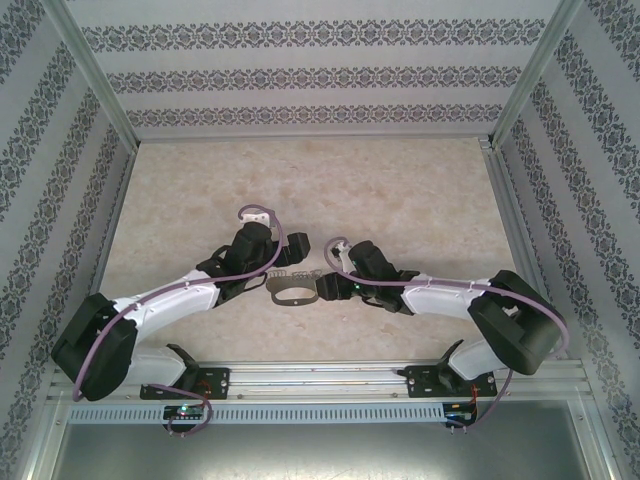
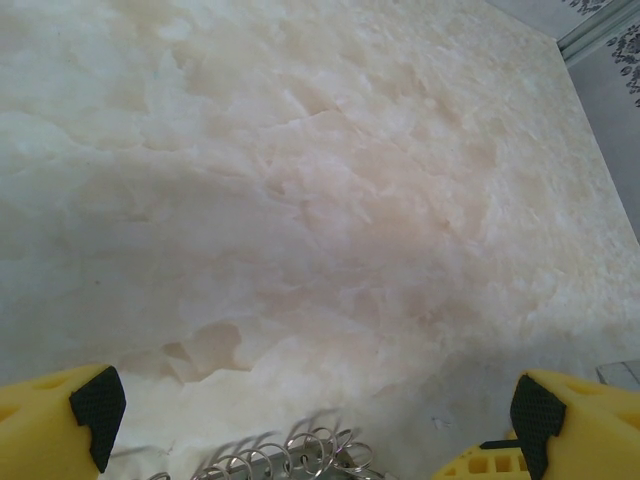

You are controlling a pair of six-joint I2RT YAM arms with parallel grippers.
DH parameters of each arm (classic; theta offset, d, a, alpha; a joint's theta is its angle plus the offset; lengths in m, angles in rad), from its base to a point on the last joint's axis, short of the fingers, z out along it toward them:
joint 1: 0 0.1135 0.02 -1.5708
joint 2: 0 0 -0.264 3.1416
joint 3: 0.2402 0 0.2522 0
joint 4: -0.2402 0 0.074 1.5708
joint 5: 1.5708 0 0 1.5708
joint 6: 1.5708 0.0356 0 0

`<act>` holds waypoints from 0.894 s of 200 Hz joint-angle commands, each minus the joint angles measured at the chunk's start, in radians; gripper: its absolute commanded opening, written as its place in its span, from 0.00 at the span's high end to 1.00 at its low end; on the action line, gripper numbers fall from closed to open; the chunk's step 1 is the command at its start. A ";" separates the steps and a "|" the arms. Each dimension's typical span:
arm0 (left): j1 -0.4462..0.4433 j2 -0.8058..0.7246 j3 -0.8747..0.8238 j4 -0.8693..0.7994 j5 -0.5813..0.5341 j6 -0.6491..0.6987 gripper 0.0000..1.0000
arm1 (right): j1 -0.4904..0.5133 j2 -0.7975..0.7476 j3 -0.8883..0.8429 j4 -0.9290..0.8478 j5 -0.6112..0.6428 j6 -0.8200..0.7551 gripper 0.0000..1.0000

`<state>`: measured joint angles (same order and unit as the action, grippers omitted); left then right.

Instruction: Put the keys on the keyring

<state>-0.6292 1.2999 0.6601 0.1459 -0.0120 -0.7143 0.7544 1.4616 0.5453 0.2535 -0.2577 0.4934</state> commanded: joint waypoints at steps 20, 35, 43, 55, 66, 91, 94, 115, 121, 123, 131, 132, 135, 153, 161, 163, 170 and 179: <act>-0.013 -0.042 0.025 -0.048 -0.023 0.035 0.00 | -0.006 0.037 -0.008 0.004 0.032 -0.018 0.41; -0.013 -0.048 0.025 -0.053 -0.029 0.041 0.00 | -0.006 0.038 -0.011 0.004 0.044 -0.019 0.41; -0.013 -0.051 0.024 -0.055 -0.031 0.044 0.00 | -0.007 0.039 -0.010 0.004 0.047 -0.021 0.41; -0.014 -0.052 0.028 -0.057 -0.032 0.048 0.00 | -0.007 0.042 -0.006 0.000 0.046 -0.025 0.41; -0.013 -0.051 0.031 -0.060 -0.034 0.052 0.00 | -0.007 0.045 -0.002 -0.002 0.044 -0.030 0.41; -0.014 -0.047 0.041 -0.068 -0.034 0.059 0.00 | -0.008 0.055 0.007 -0.005 0.035 -0.041 0.42; -0.014 -0.046 0.041 -0.069 -0.034 0.060 0.00 | -0.008 0.058 0.008 -0.006 0.033 -0.042 0.42; -0.013 -0.043 0.046 -0.069 -0.034 0.062 0.00 | -0.008 0.072 0.017 -0.005 0.026 -0.044 0.42; -0.013 -0.041 0.047 -0.068 -0.034 0.061 0.00 | -0.007 0.077 0.020 -0.001 0.023 -0.044 0.42; -0.013 -0.041 0.047 -0.068 -0.034 0.060 0.00 | -0.007 0.079 0.022 -0.002 0.023 -0.044 0.42; -0.013 -0.041 0.046 -0.068 -0.034 0.060 0.00 | -0.007 0.087 0.026 0.002 0.018 -0.043 0.43; -0.014 -0.041 0.046 -0.068 -0.034 0.059 0.00 | -0.007 0.088 0.027 0.002 0.017 -0.043 0.43; -0.015 -0.041 0.047 -0.068 -0.034 0.061 0.00 | -0.007 0.092 0.029 0.003 0.015 -0.043 0.43; -0.013 -0.042 0.044 -0.068 -0.034 0.057 0.00 | -0.008 0.108 0.040 0.008 0.008 -0.041 0.43; -0.013 -0.042 0.043 -0.068 -0.035 0.057 0.00 | -0.008 0.113 0.044 0.010 0.008 -0.042 0.44; -0.014 -0.043 0.043 -0.068 -0.036 0.056 0.00 | -0.008 0.114 0.045 0.011 0.008 -0.041 0.44; -0.013 -0.042 0.043 -0.068 -0.036 0.056 0.00 | -0.007 0.117 0.050 0.013 0.008 -0.039 0.44; -0.014 -0.042 0.043 -0.068 -0.035 0.056 0.00 | -0.009 0.123 0.057 0.012 0.000 -0.039 0.45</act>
<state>-0.6292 1.2694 0.6815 0.1036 -0.0307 -0.6769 0.7525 1.5635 0.5686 0.2554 -0.2359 0.4644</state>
